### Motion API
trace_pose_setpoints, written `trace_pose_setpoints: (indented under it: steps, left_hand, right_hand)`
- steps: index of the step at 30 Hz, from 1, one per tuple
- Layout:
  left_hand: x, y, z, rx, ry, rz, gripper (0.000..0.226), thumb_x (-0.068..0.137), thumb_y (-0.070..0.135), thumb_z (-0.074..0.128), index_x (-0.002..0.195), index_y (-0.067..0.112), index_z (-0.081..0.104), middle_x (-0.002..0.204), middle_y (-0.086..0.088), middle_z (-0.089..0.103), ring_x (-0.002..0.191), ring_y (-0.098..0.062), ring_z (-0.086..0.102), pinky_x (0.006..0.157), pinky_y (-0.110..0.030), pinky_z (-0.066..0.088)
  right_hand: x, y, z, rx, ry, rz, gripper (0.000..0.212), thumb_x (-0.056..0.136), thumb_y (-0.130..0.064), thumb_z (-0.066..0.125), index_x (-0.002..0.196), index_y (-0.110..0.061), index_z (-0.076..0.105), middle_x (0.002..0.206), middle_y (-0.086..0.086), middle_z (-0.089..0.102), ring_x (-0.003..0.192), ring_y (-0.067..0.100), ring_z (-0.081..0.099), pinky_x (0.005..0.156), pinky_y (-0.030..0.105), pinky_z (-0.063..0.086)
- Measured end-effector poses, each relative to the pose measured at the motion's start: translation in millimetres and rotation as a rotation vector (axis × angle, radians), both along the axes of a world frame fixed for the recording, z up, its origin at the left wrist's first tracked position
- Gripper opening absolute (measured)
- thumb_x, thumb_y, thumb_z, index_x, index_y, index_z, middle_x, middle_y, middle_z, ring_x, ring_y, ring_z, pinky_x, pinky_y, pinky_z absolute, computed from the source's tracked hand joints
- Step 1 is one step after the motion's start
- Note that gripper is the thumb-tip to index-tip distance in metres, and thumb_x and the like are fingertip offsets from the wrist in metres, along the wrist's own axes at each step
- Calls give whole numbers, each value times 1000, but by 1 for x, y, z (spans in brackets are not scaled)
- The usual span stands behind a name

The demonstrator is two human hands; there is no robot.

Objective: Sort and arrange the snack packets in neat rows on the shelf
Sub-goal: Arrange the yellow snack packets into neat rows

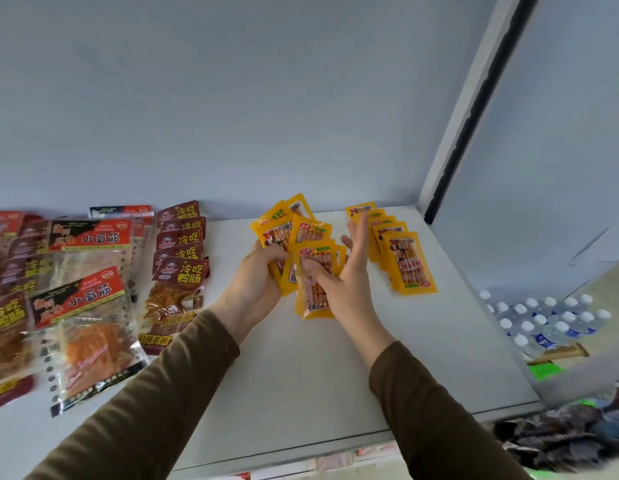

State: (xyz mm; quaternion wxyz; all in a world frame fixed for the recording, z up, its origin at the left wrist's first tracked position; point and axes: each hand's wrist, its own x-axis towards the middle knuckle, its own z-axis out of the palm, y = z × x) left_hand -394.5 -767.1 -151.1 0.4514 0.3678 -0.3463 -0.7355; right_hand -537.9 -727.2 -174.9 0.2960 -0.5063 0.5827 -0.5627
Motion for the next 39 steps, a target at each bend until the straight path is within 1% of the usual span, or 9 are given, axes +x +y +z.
trace_pose_setpoints:
  steps: [3,5,12,17,22,28,33,35,39]
  left_hand:
    - [-4,3,7,27,8,-23,41,111,29,35,136,8,59,129,-19,69,119,-36,67,98,-48,57]
    - [-6,6,8,17,-20,-12,44,111,40,32,130,13,61,124,-14,73,114,-32,71,90,-42,61]
    - [7,-6,0,-44,-208,200,26,109,18,48,135,14,45,124,-15,69,104,-29,73,82,-44,63]
    - [44,-30,6,-12,-371,292,25,106,10,52,128,22,49,114,-8,71,93,-22,75,75,-40,62]
    - [75,-52,15,-15,-506,241,54,101,-1,51,150,21,42,119,-10,72,98,-26,76,85,-49,62]
    - [78,-50,21,-76,-640,162,59,100,-4,50,154,18,35,117,-6,69,94,-21,76,74,-34,62]
    - [61,-48,25,-209,-748,198,70,104,4,51,163,25,21,153,-1,41,95,-3,55,69,-17,49]
    - [39,-51,25,-292,-780,186,65,102,7,56,160,22,29,155,-2,38,117,-12,55,86,-20,47]
    - [-26,-58,16,-384,-856,33,63,98,22,68,154,17,39,155,-10,42,144,-27,39,113,-38,38]
  right_hand:
    - [-1,-1,1,141,-129,32,106,81,-36,83,160,-33,13,155,-6,41,133,8,48,96,11,45]
    - [-2,-5,-1,210,-149,69,91,80,-43,82,155,-30,31,139,-3,59,120,12,63,99,31,54]
    - [25,-6,1,266,-189,189,69,84,-31,82,142,-29,43,125,-7,67,108,11,69,95,42,58]
    - [72,-27,11,280,-130,180,90,89,-19,77,158,-25,19,139,-1,57,119,16,62,94,27,53]
    - [115,-40,8,329,126,157,101,93,-30,71,161,-21,-3,150,5,47,137,27,45,110,43,44]
    - [118,-31,9,334,401,211,89,96,-45,63,161,-17,9,157,2,38,146,26,23,115,41,34]
    - [60,-9,30,118,386,102,71,94,-36,68,155,-17,37,161,6,35,146,24,23,117,32,23]
    - [14,1,35,-31,430,-103,53,94,-30,67,142,-16,53,146,4,53,134,24,40,110,24,27]
    - [-75,4,29,42,413,-442,38,95,-24,59,132,-17,61,128,7,63,115,28,49,102,42,41]
